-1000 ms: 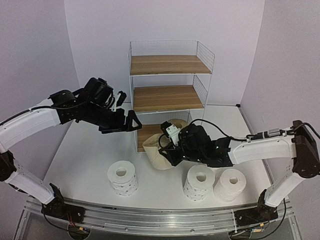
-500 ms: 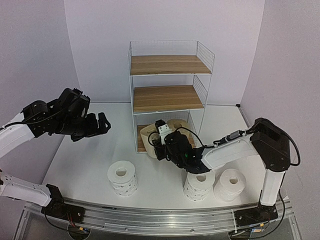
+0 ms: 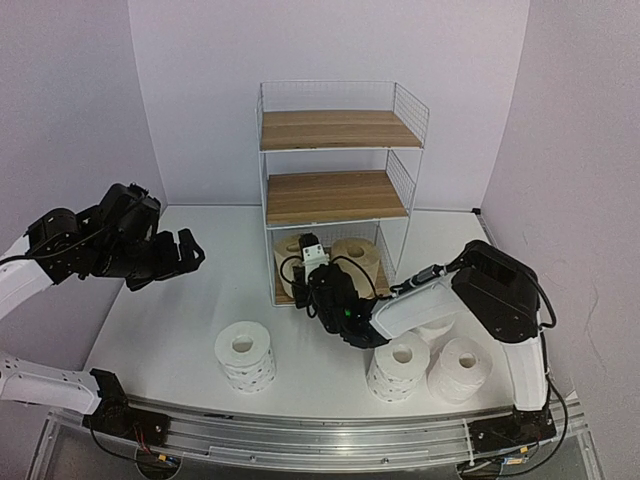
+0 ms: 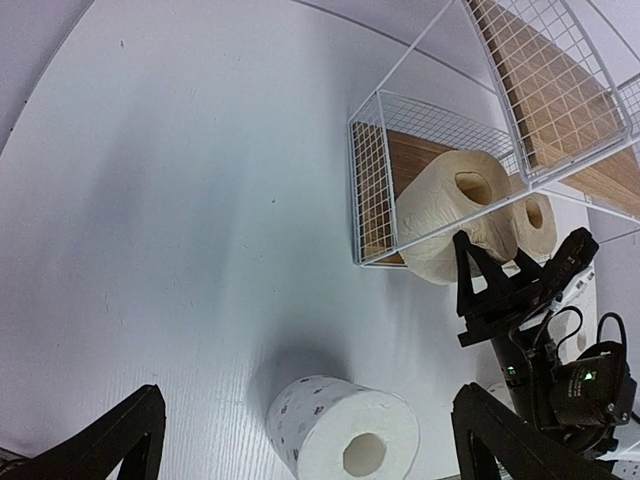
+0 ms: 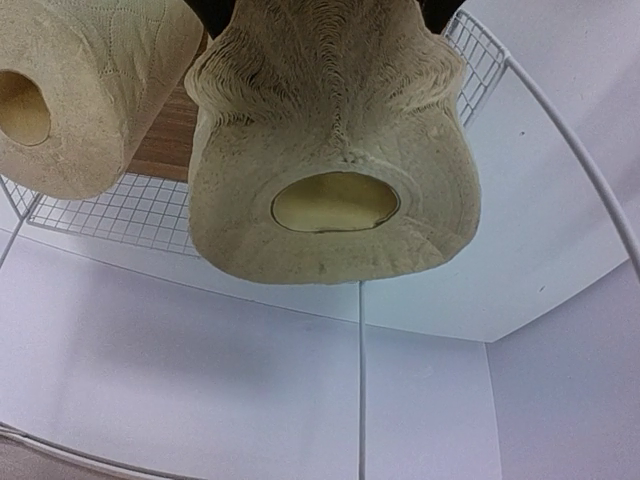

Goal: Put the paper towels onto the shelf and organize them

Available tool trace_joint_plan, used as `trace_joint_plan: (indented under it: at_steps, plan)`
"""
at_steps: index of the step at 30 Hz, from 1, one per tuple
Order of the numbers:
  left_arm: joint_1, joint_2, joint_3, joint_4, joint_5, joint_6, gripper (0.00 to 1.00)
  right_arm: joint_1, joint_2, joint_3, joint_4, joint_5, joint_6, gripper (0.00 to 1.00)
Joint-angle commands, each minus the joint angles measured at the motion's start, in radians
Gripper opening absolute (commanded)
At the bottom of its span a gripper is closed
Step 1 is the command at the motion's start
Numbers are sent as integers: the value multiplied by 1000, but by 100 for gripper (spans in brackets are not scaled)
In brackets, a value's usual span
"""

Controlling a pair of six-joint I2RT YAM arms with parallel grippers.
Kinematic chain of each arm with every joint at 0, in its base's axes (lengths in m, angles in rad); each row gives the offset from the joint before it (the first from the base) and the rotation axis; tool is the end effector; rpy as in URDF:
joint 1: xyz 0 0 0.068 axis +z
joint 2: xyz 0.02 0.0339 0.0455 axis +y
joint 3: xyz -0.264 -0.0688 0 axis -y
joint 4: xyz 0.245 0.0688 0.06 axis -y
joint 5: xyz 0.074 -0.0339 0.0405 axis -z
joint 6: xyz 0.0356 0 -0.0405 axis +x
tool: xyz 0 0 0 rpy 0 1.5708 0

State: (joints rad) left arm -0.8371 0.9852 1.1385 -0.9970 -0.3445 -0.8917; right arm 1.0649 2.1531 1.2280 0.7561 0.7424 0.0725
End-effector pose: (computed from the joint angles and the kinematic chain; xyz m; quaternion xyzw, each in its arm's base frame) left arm 0.1285 -0.1245 0.3499 -0.0861 0.9188 -0.1625 0.3493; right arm 0.2436 0.3901 0.1576 -0.1334 0.7377 0.0901 0.6557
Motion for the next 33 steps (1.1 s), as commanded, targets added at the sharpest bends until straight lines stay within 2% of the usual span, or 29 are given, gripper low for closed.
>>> trace_joint_plan:
  at_steps: [1, 5, 14, 17, 20, 24, 26, 33]
  plan:
    - [-2, -11, 7, -14, -15, -24, 100, 0, 42, 67, 121, 85, -16, 12]
    - [-2, -21, -7, 1, -1, -33, 100, 0, 76, 87, 135, 88, -2, 16]
    - [-2, -21, 5, 6, 6, -44, 100, -2, 138, 113, 140, 120, 34, 34]
    - [-2, -17, 9, 5, 12, -47, 100, -2, 150, 116, 140, 136, 39, 46]
    - [-2, -15, 10, 6, 15, -48, 100, -1, 157, 118, 141, 144, 40, 54]
    - [-2, -11, 8, 6, 19, -47, 100, -2, 138, 96, 141, 137, 64, 74]
    - [-2, -11, 6, 6, 20, -47, 100, -1, 119, 77, 141, 126, 75, 80]
    - [-2, -11, -6, 24, 28, -34, 100, -2, 56, 14, 141, 96, 110, 85]
